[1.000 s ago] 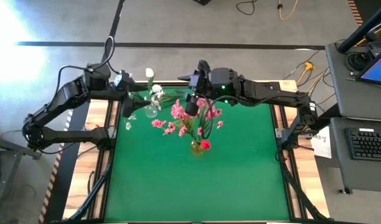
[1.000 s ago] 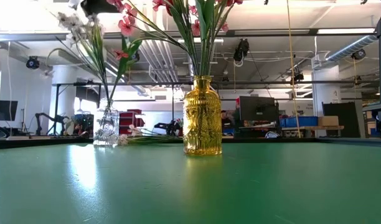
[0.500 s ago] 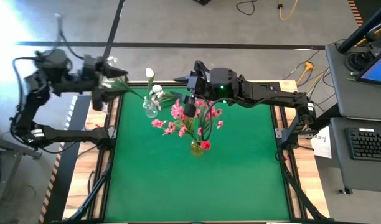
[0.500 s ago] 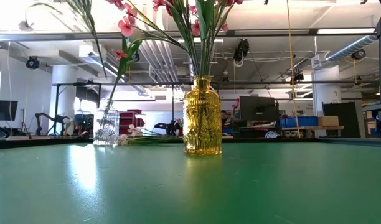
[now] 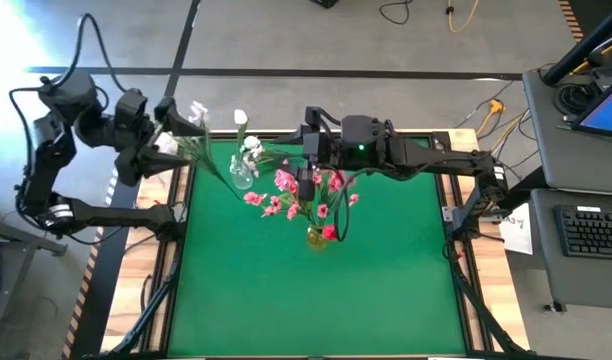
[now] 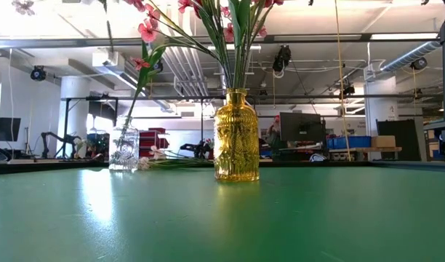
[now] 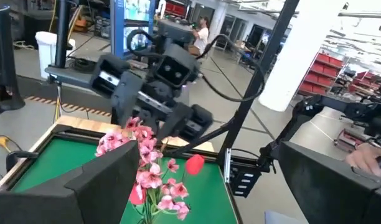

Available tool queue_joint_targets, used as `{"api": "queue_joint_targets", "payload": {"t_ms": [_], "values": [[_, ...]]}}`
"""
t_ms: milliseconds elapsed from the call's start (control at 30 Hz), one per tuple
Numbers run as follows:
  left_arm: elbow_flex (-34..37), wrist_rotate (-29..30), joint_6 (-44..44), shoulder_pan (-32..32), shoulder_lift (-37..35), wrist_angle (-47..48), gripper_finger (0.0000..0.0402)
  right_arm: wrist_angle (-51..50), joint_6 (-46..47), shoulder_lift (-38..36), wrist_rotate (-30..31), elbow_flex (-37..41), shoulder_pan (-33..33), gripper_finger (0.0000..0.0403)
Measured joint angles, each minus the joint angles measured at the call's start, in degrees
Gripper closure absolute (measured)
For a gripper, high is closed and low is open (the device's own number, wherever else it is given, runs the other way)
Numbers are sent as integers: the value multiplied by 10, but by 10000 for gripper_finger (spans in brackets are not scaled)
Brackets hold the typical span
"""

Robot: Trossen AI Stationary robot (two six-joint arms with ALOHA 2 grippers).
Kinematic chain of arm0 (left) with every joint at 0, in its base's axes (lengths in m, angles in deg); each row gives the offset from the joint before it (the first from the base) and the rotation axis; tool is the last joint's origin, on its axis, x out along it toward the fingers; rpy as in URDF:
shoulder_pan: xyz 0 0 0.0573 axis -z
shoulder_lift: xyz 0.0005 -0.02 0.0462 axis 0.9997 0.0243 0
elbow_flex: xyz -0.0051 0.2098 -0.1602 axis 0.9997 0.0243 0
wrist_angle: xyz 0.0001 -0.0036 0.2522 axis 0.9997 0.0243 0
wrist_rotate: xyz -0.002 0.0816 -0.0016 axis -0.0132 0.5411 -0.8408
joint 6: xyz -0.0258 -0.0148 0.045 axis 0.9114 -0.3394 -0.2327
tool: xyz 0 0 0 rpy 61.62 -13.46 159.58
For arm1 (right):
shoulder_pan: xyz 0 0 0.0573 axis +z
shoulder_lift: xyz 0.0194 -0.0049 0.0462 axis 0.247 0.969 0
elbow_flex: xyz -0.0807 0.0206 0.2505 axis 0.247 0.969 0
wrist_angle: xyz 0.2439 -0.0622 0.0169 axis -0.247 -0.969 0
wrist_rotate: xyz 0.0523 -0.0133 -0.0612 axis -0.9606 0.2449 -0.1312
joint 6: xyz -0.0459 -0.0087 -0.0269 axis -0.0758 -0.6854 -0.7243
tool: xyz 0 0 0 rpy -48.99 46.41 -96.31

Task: Sort flowers into vase by color
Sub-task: Adjust the white flowers in the transparent vase

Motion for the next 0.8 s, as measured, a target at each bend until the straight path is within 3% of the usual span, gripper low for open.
{"api": "queue_joint_targets", "payload": {"t_ms": [333,800], "values": [[62,-53,6,82,5,-160,35,6,0,0,32,0,38,189],[63,-49,0,228,64,-255,35,42,69,39,37,0,37,80]]}}
